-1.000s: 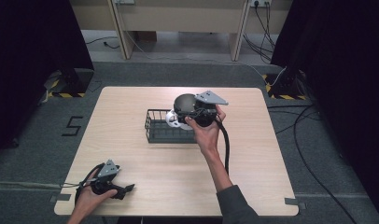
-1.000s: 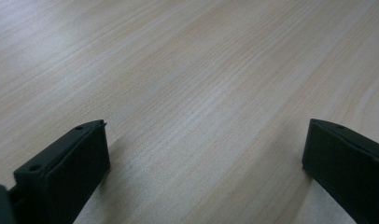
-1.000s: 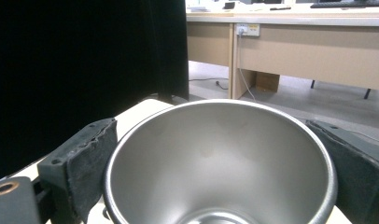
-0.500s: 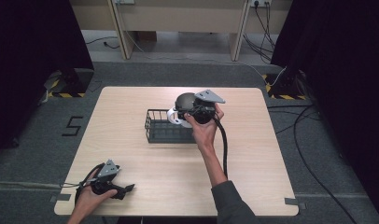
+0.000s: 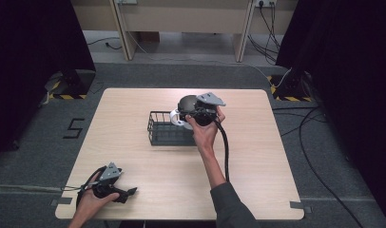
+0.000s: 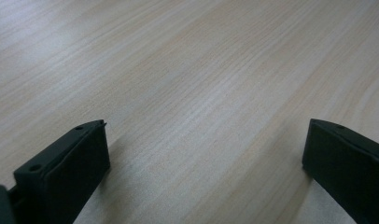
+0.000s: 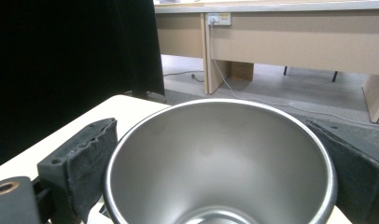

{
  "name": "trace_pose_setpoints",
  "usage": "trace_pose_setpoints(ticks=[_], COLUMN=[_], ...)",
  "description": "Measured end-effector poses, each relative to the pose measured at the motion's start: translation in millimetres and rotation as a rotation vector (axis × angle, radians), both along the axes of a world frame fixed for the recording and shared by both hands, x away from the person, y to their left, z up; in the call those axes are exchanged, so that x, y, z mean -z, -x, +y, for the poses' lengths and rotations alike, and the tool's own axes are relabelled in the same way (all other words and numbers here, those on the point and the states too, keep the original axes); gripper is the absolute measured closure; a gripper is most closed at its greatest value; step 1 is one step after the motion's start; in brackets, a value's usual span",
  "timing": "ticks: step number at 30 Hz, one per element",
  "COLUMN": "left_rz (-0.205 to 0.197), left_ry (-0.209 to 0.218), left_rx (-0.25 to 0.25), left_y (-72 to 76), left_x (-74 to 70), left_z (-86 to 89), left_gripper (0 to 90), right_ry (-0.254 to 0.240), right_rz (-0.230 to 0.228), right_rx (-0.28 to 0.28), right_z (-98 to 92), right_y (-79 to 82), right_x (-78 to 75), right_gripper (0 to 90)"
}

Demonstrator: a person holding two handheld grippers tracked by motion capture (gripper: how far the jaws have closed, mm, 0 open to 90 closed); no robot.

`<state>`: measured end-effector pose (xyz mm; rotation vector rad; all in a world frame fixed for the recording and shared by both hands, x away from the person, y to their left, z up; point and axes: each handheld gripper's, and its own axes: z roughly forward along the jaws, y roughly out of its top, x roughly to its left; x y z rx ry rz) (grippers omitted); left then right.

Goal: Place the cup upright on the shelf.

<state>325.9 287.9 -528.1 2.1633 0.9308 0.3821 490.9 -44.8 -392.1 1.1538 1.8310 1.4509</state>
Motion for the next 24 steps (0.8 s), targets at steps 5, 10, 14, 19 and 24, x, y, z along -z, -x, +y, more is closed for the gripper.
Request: trace_pose_setpoints(ticks=[5,10,14,19,24], left_rz=[0.0,0.0,0.0,0.0,0.0], left_ry=[0.0,0.0,0.0,0.0,0.0], left_rx=[0.0,0.0,0.0,0.0,0.0], left_y=[0.0,0.0,0.0,0.0,0.0], left_x=[0.0,0.0,0.0,0.0,0.0], left_z=[0.0,0.0,0.0,0.0,0.0], left_gripper=[0.0,0.0,0.0,0.0,0.0], right_ry=[0.0,0.002,0.0,-0.001,0.003], right_rz=[-0.006,-0.001,0.002,0.008,0.006], right_rx=[0.01,0.025,0.035,0.044,0.048], right_z=[1.1,1.7,2.4,2.1,2.7], right_y=[-0.8,-1.9,-2.3,-2.5,-2.0], right_x=[2.9,6.5,11.1,16.1,19.3], right_gripper=[6.0,6.1,6.1,6.0,6.0])
